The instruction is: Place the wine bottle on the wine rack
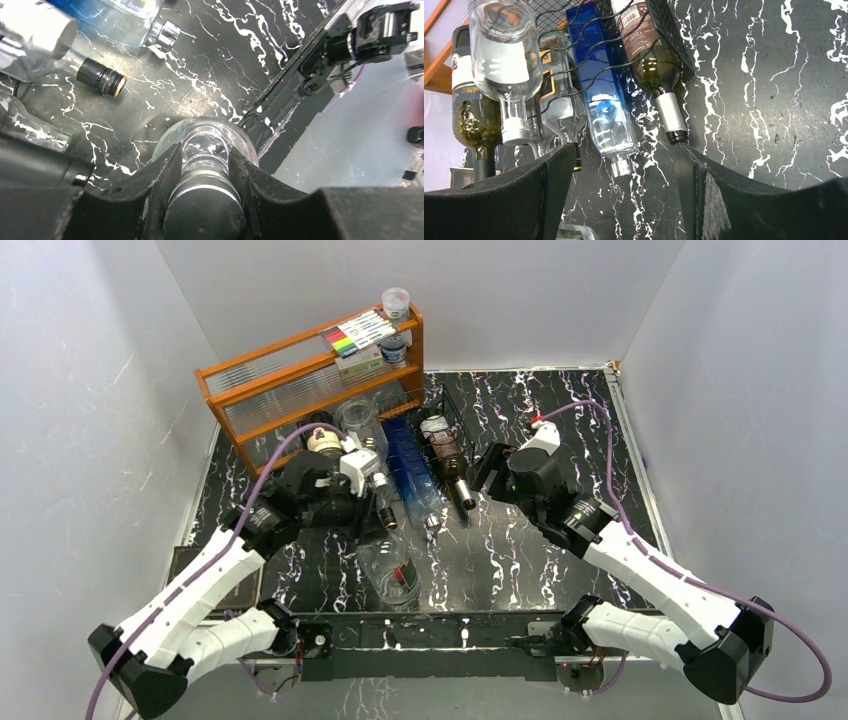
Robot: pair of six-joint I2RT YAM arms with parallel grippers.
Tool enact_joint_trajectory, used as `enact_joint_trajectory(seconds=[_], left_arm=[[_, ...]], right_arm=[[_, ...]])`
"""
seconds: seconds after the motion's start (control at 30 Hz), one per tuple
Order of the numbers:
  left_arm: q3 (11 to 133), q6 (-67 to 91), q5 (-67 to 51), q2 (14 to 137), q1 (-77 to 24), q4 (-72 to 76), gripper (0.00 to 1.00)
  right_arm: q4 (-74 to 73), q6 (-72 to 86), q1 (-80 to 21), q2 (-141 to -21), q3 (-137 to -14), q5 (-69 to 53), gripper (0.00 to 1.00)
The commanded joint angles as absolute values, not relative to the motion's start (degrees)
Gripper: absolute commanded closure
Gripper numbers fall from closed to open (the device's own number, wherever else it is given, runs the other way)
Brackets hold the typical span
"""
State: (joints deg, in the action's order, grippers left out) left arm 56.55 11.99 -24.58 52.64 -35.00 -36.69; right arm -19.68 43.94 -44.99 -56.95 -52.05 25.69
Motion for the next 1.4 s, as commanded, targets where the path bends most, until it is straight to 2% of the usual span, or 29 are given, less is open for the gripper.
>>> enact_joint_trajectory(seconds=[0.0,0.1,0.13,0.23,0.37,0.5,0.6,0.63,0.67,0.77,0.93,1.03,1.23,1.3,1.37], left_arm=[[59.42,16.44,-17.12,55.04,-43.49,-26.05,1.00],[61.08,16.17,-7.33,58.52,-51.16,-24.40,1.00],[63.21,14.74,1.71,62.19,-56.83,-23.43,1.00],[64.98,12.63,11.14,65.03,-61.82,-22.78,1.00],[65.34,12.02,16.14,67.45,-64.69,-20.48,1.00],[63.37,12.55,16.30,68.57,-65.25,-16.65,0.98],[61.79,13.00,14.91,69.56,-65.62,-14.69,0.84],[61.33,13.12,14.15,69.79,-65.65,-14.26,0.76],[60.84,13.32,13.09,69.90,-65.65,-14.00,0.65],[59.67,13.55,12.29,68.76,-65.67,-13.02,0.43],[58.08,12.04,12.36,65.20,-65.66,-10.73,0.21],[58.60,10.65,13.53,63.35,-65.65,-9.71,0.13],[65.36,10.29,22.03,62.97,-63.47,-12.50,0.09],[69.98,12.80,21.69,64.51,-58.12,-16.13,0.09],[72.57,16.62,15.88,65.83,-50.23,-18.53,0.08]], right_arm=[[-19.51,44.79,-44.66,-54.97,-51.59,26.00,0.19],[-20.50,44.88,-44.56,-54.05,-51.13,25.97,0.18],[-21.85,44.80,-44.60,-52.61,-50.53,25.85,0.19],[-23.52,44.50,-44.53,-50.63,-50.15,25.83,0.18],[-25.90,43.98,-44.52,-48.28,-49.92,25.45,0.18],[-27.30,43.87,-44.52,-46.59,-49.19,23.77,0.18],[-28.66,43.92,-44.48,-45.79,-49.34,22.24,0.18],[-29.14,43.93,-44.54,-45.53,-49.57,21.87,0.18],[-29.90,43.87,-44.50,-45.33,-49.94,21.32,0.18],[-33.19,42.51,-44.55,-45.48,-51.85,18.96,0.18],[-38.28,39.67,-44.49,-47.80,-55.44,12.53,0.18],[-39.83,36.75,-44.48,-49.61,-57.98,7.78,0.18],[-42.45,27.96,-44.76,-56.64,-65.82,-4.56,0.19],[-41.91,24.55,-45.18,-58.57,-68.11,-9.14,0.19],[-40.79,21.70,-45.54,-60.32,-70.04,-15.46,0.18]])
